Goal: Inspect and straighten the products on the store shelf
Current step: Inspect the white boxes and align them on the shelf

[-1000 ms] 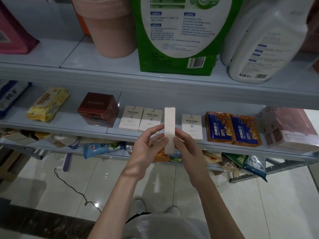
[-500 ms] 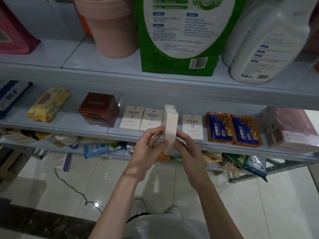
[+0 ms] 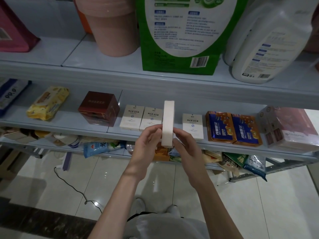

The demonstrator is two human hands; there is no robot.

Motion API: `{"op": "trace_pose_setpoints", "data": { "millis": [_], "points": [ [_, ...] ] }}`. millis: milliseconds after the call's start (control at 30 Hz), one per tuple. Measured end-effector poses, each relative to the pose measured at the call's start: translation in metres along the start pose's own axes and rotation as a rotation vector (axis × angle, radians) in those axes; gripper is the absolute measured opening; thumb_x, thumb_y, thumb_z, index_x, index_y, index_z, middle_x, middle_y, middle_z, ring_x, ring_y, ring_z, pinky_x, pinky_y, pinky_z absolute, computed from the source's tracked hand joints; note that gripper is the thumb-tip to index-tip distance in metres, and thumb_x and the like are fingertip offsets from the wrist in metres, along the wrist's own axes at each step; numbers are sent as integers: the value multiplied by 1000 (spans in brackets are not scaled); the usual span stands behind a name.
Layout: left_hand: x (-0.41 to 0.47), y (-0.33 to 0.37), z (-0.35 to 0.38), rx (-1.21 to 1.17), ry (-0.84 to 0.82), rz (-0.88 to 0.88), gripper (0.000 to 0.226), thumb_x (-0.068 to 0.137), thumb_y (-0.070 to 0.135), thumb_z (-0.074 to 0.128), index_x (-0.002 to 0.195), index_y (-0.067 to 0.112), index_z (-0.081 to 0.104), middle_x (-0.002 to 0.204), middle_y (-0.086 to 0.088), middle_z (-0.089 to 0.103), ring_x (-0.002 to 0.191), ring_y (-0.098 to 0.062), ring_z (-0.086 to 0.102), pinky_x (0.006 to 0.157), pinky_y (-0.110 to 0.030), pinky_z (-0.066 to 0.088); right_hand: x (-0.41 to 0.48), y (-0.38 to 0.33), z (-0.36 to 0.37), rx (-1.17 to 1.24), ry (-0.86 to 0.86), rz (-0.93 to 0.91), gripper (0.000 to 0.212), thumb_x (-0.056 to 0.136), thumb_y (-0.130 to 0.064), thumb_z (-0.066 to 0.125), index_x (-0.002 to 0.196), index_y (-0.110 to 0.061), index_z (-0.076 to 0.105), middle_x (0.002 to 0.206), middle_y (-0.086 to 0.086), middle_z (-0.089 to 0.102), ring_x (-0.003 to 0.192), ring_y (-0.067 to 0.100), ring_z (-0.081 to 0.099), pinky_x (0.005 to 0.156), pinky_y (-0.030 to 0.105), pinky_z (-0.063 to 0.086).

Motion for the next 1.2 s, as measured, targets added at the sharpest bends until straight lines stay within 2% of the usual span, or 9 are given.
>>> {"op": "trace_pose_setpoints", "data": {
  "millis": [67, 167, 367, 600, 733, 833, 967, 1067, 1200],
  "points": [
    [-2, 2, 2, -3, -20, -4, 41, 97, 40, 55, 133, 24, 63, 125, -2, 69, 116, -25, 64, 81, -31, 53, -1, -2, 1, 25, 9, -7, 44, 94, -43, 58, 136, -29, 61, 136, -8, 63, 122, 3, 60, 92, 19, 54],
    [-3, 5, 5, 0, -40, -13, 38, 101, 36, 53, 138, 29, 61, 133, -2, 65, 118, -23, 63, 71, -23, 55, -1, -3, 3, 58, 25, -15, 41, 99, -38, 56, 139, -29, 60, 138, -12, 62, 123, 3, 61, 93, 24, 56],
    [-6, 7, 9, 20, 7, 12, 35, 103, 38, 48, 133, 24, 58, 125, -4, 66, 114, -31, 65, 59, -20, 53, 0, -2, 6, 39, 44, 8, 38, 101, -43, 54, 139, -43, 59, 145, -12, 55, 126, 4, 58, 101, 38, 55],
    [-6, 10, 8, 32, -30, 5, 34, 105, 25, 51, 137, 20, 61, 125, 1, 70, 114, -17, 68, 66, -20, 56, 0, 2, 5, 52, 64, 35, 39, 105, -45, 48, 143, -49, 55, 145, -5, 57, 130, 12, 58, 107, 44, 53],
    [-7, 9, 10, 32, -35, -11, 35, 103, 26, 53, 137, 22, 60, 119, 7, 73, 110, -15, 69, 62, -17, 54, 1, 4, 5, 26, 69, 25, 39, 106, -43, 48, 144, -48, 54, 145, -8, 56, 129, 5, 57, 104, 34, 53],
    [-7, 7, 9, 31, -21, -20, 32, 104, 27, 52, 135, 25, 60, 118, 1, 72, 109, -17, 69, 60, -16, 53, 0, 3, 6, 2, 68, 19, 39, 106, -40, 49, 144, -46, 55, 142, -15, 53, 125, -5, 55, 100, 25, 53],
    [-7, 5, 8, -9, -3, -33, 26, 106, 21, 49, 130, 24, 59, 114, -4, 71, 102, -16, 70, 56, -16, 51, 0, 0, 7, -31, 67, 27, 40, 105, -43, 52, 145, -42, 55, 142, -15, 50, 122, -10, 52, 99, 24, 53],
    [-6, 3, 6, 18, -11, -12, 24, 105, 20, 51, 127, 25, 62, 119, -3, 68, 106, -16, 68, 60, -18, 53, -2, -2, 8, 42, 83, 48, 37, 102, -42, 54, 139, -38, 62, 138, -10, 60, 123, 1, 59, 99, 29, 55],
    [-3, -3, 4, 131, 5, 16, 24, 99, 22, 64, 119, 35, 67, 135, 1, 60, 123, -20, 59, 72, -25, 57, -3, -6, 8, 175, 142, 133, 40, 92, -49, 61, 123, -24, 66, 116, -7, 72, 112, 18, 69, 96, 39, 59]
  ]
}}
Point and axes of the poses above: each hand's wrist, its own x-axis towards the middle knuckle, its own z-axis out of the palm, y = z × x, the point moved 1 cm from there along x, towards the middle knuckle
